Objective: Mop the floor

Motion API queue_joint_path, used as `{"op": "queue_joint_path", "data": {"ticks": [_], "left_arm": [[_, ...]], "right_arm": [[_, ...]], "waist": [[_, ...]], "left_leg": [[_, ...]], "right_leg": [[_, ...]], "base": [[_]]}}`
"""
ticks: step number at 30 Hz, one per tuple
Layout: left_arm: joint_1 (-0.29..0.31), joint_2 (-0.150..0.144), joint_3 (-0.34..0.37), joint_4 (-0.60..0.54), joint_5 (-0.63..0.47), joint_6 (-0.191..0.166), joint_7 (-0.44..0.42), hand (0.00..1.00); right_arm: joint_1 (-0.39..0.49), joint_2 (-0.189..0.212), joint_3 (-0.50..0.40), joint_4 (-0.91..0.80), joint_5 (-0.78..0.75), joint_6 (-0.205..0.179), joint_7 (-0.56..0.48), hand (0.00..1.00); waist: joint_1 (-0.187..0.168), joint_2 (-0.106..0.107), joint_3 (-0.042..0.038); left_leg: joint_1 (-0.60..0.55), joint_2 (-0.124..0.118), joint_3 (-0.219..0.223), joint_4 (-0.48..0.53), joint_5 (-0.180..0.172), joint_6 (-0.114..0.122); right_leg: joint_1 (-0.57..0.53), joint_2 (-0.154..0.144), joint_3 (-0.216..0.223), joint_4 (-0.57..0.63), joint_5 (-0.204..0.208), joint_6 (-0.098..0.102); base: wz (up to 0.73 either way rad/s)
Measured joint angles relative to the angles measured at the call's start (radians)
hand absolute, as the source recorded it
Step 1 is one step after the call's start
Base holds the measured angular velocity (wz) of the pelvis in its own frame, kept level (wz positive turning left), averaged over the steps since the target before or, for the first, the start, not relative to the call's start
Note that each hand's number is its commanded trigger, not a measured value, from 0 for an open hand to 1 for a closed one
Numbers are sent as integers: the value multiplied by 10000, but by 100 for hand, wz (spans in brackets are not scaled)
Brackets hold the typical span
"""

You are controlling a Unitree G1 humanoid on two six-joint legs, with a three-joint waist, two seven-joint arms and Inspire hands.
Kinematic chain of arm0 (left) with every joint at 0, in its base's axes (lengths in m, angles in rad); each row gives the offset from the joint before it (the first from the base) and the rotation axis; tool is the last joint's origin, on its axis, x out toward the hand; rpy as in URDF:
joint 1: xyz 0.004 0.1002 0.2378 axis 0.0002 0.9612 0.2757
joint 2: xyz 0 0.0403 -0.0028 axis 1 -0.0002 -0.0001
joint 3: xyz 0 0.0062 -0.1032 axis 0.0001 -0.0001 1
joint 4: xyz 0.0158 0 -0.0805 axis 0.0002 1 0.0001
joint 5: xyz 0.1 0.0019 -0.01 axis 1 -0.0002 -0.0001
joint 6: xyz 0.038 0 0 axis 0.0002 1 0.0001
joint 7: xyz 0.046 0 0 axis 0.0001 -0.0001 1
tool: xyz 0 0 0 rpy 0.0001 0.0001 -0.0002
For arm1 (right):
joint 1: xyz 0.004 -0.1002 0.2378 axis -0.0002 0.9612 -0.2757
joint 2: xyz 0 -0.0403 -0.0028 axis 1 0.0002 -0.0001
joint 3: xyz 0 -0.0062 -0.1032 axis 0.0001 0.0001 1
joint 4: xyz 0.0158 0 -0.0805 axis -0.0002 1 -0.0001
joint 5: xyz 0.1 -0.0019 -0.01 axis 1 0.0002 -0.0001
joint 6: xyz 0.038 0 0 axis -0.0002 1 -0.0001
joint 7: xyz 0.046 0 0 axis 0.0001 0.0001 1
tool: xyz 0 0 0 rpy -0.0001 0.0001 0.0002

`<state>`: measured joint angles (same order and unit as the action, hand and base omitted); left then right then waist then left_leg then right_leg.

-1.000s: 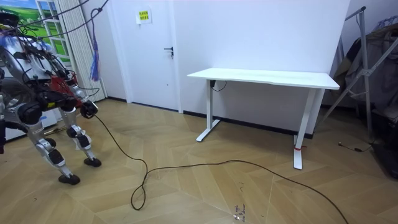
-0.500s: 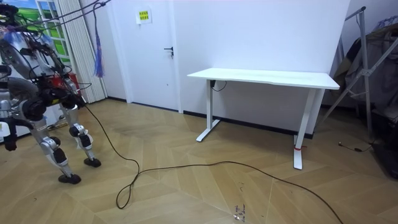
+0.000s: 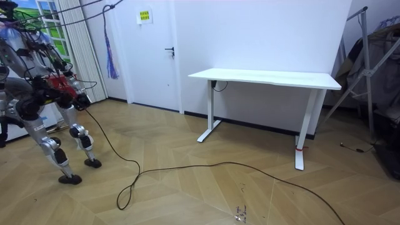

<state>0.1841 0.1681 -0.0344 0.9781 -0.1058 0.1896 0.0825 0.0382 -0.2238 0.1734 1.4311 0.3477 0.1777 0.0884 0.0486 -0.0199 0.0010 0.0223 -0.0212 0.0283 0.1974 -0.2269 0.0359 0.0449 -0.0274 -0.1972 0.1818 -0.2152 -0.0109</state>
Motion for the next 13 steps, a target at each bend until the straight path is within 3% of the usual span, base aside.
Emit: {"op": "queue_joint_path", "data": {"ticks": [5, 13], "left_arm": [[65, -30, 330, -75, 1, -68, -10, 0], [124, -142, 684, 181, 5, 95, -20, 0]], "right_arm": [[186, 115, -92, -370, -350, 128, 230, 100], [226, 256, -453, -433, -1025, 430, 299, 100]], "waist": [[-153, -40, 23], [-165, -26, 56]], "left_leg": [[441, 81, 262, -109, -1, -2], [565, 75, 248, -147, -3, -4]], "right_leg": [[340, 26, 214, -88, 0, 0], [440, 54, 346, -110, 25, 22]], "base": [[-14], [-3]]}}
